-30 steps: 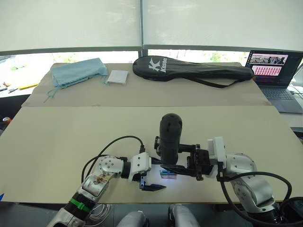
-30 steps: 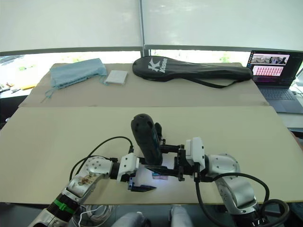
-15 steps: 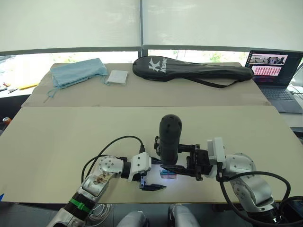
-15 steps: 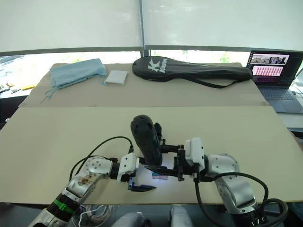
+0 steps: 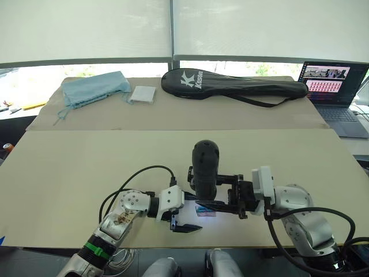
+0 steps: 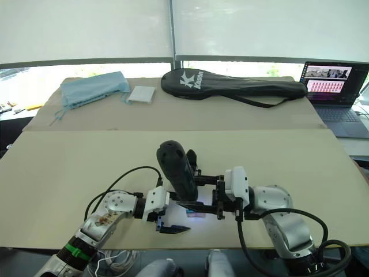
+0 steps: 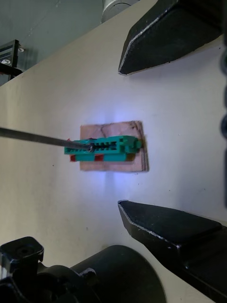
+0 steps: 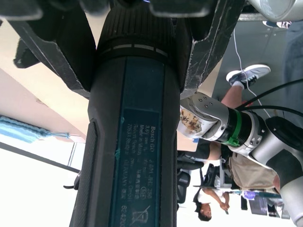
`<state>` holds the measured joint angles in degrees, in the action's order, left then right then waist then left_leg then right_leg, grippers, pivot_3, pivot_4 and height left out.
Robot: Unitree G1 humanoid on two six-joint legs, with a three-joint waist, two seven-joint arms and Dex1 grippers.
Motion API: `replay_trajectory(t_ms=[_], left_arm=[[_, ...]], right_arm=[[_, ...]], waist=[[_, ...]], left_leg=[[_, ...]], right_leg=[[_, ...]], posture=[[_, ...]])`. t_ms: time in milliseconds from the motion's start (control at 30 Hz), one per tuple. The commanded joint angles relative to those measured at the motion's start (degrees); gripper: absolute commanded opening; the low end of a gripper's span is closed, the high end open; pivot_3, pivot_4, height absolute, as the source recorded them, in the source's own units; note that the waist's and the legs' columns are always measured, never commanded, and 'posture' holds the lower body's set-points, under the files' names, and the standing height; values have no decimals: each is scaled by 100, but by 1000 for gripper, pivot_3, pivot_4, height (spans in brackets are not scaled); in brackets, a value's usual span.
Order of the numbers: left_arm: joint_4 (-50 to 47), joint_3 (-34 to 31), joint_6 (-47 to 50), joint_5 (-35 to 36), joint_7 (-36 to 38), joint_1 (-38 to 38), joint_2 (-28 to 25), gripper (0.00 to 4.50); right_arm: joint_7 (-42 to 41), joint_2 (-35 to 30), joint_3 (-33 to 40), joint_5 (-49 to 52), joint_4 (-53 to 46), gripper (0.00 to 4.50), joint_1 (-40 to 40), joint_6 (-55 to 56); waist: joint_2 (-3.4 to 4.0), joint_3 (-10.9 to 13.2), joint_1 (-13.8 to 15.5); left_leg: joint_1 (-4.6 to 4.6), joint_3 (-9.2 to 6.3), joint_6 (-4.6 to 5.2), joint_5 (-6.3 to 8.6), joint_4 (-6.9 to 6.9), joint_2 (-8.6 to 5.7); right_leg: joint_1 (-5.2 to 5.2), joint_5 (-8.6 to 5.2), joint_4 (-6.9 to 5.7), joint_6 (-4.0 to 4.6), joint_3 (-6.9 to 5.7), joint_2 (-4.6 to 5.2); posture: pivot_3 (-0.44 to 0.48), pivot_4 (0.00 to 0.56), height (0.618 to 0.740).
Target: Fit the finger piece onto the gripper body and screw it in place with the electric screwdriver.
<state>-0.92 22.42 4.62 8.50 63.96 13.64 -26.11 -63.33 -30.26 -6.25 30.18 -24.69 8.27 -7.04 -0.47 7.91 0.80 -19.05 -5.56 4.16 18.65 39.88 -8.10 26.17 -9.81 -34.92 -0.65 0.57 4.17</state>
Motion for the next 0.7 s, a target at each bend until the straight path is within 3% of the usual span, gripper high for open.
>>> replay_trajectory(t_ms=[33,267,700], left_arm=[[147,-60,59,-51,-92,-82,-56,4467],[252,-300,-120,180,114,-80,-253,4467],[-175,-1377,-122,1509,865,-370,-634,4467]], right_arm=[[35,13,145,280,-292,1917,139,18],[-9,-75,293,522,-354,1917,271,-112],[372,-312,723,1341,-854,1917,807,-768]], waist=[[0,0,0],[0,0,-22],[1,5,-4]], left_leg=[[0,0,0,0,0,0],[0,0,-2,-1,-1,1],[-12,-1,-2,-1,-1,1]], right_leg=[[0,0,0,0,0,0],[3,0,-2,0,2,-2],[12,0,1,1,-3,-2]], posture=[[0,150,740],[0,150,740],[0,150,740]])
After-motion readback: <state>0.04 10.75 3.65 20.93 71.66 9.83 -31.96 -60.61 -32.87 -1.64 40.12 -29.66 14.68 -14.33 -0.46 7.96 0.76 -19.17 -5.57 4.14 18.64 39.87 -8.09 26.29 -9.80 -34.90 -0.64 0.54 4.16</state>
